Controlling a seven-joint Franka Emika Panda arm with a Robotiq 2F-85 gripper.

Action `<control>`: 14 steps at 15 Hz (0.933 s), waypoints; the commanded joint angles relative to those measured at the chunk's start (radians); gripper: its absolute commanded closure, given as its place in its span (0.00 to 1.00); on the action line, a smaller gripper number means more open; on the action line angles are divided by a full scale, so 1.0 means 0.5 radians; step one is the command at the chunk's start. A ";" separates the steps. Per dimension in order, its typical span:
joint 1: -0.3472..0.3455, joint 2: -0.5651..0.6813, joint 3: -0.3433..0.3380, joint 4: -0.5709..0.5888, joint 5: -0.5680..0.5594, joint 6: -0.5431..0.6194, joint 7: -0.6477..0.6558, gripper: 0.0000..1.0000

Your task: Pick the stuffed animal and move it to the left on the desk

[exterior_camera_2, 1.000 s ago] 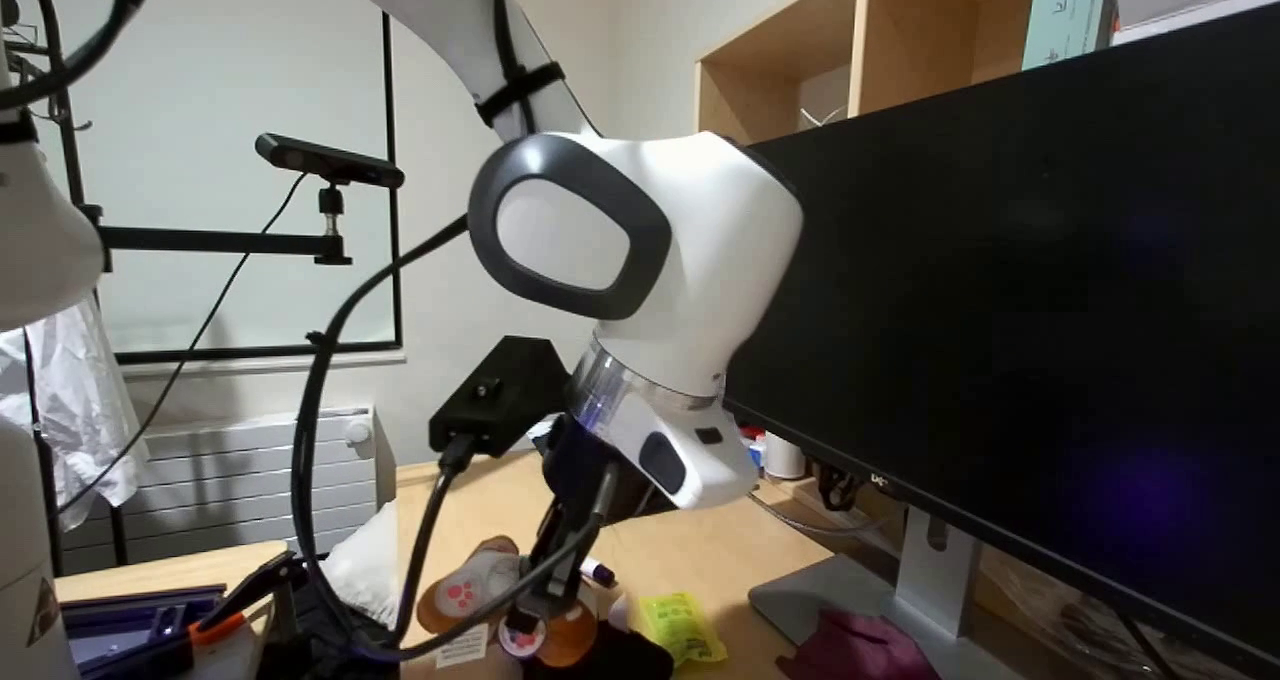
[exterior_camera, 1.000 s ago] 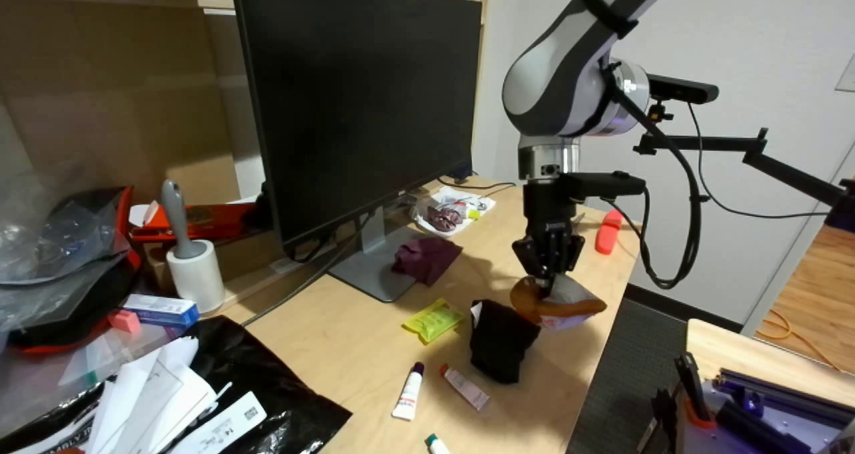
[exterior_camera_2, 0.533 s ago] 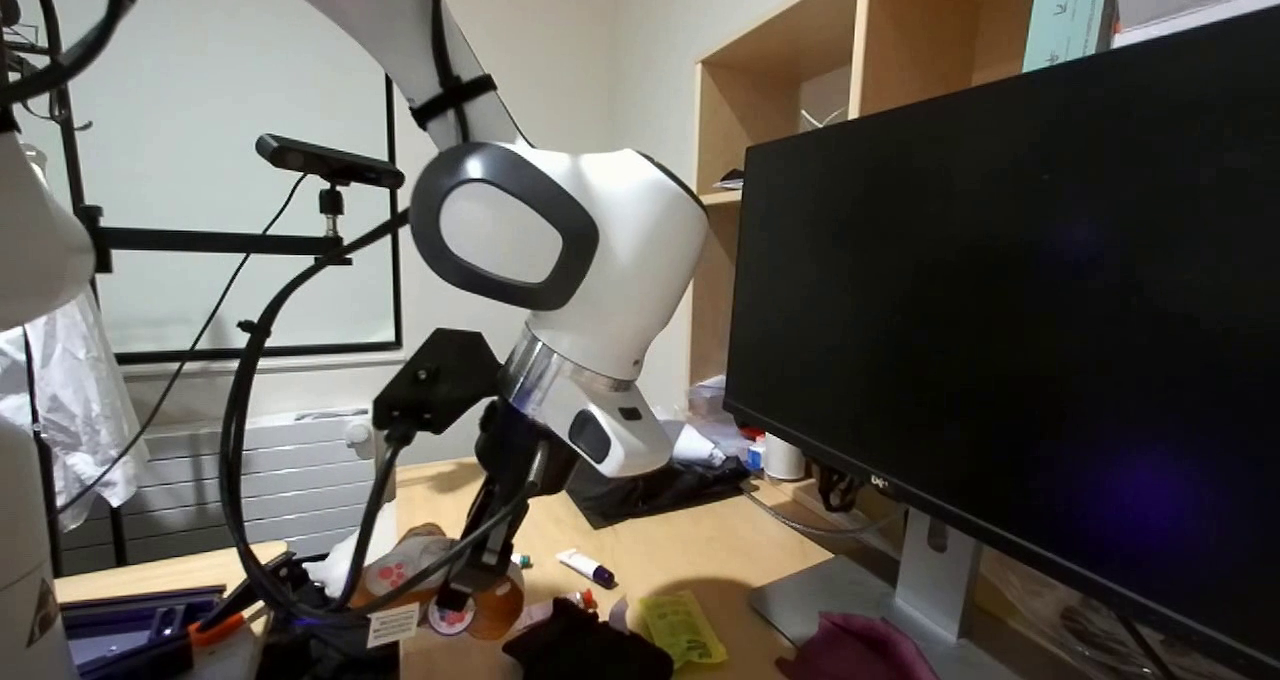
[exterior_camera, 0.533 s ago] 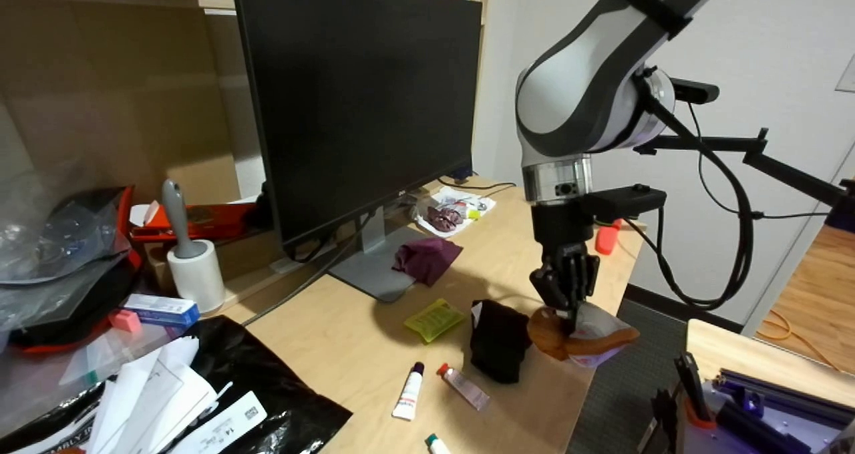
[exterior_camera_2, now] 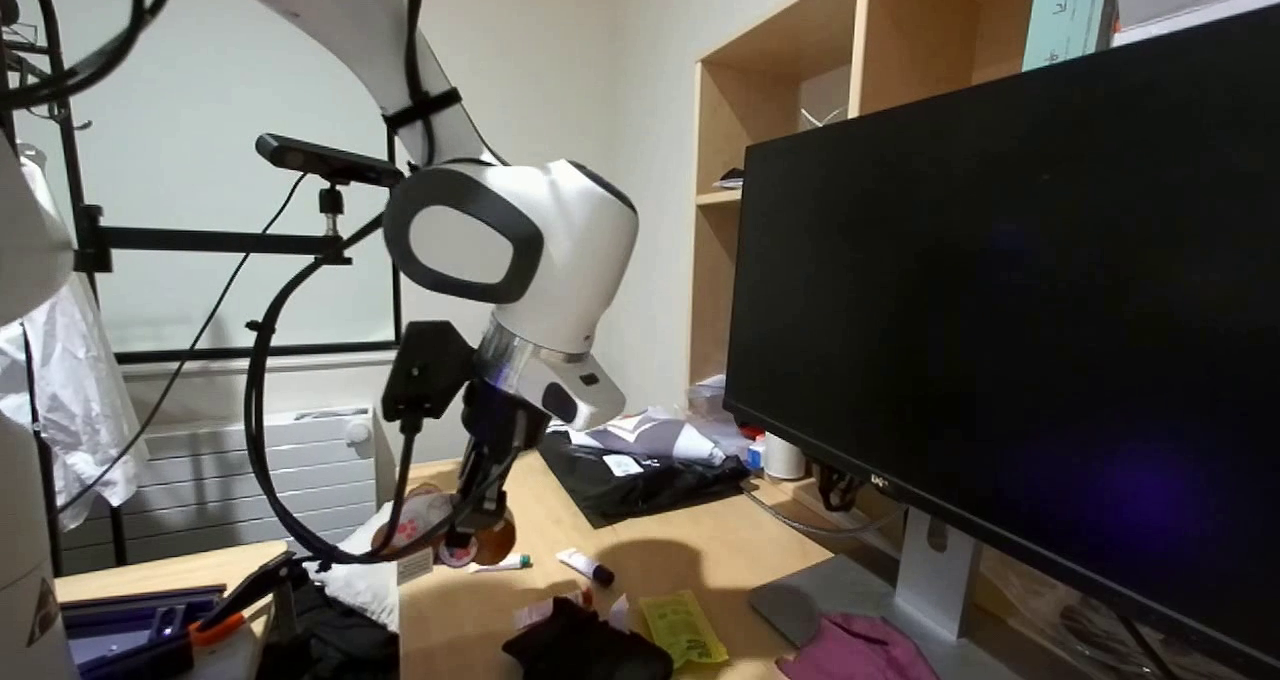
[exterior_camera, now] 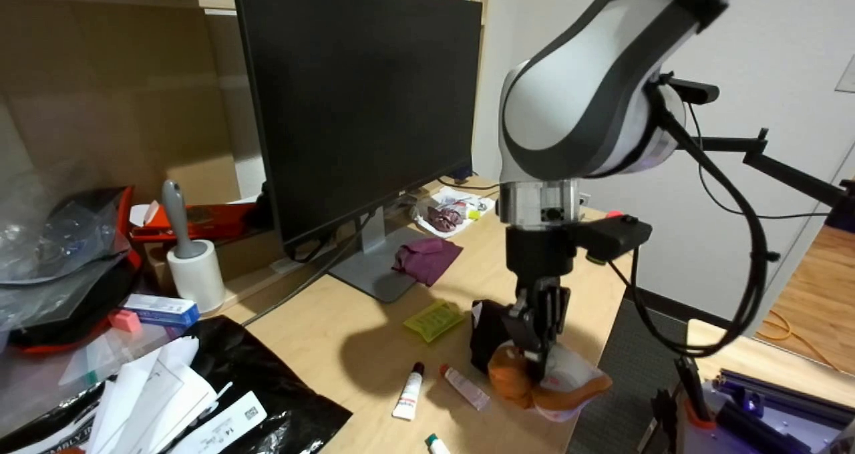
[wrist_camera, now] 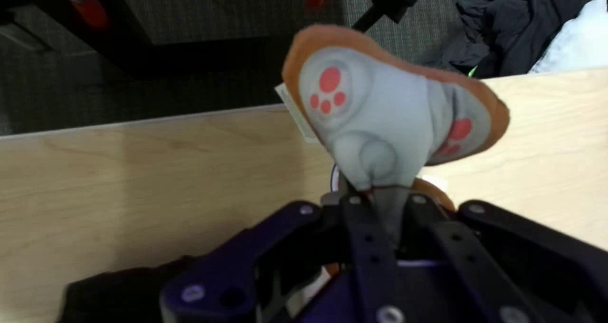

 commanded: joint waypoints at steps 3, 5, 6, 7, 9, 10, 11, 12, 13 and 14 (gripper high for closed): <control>0.448 -0.028 0.297 -0.093 0.474 0.425 -0.229 0.91; 0.586 -0.028 0.395 -0.075 0.606 0.568 -0.300 0.91; 0.642 -0.028 0.434 -0.071 0.662 0.625 -0.336 0.91; 0.677 -0.013 0.460 -0.068 0.683 0.633 -0.346 0.91; 0.655 -0.036 0.461 -0.064 0.600 0.557 -0.221 0.88; 0.673 -0.032 0.475 -0.065 0.603 0.557 -0.221 0.88; 0.677 -0.028 0.477 -0.065 0.604 0.557 -0.224 0.88; 0.675 -0.023 0.476 -0.065 0.604 0.556 -0.234 0.88; 0.673 -0.020 0.473 -0.065 0.604 0.556 -0.244 0.91; 0.686 -0.007 0.481 -0.056 0.635 0.573 -0.258 0.91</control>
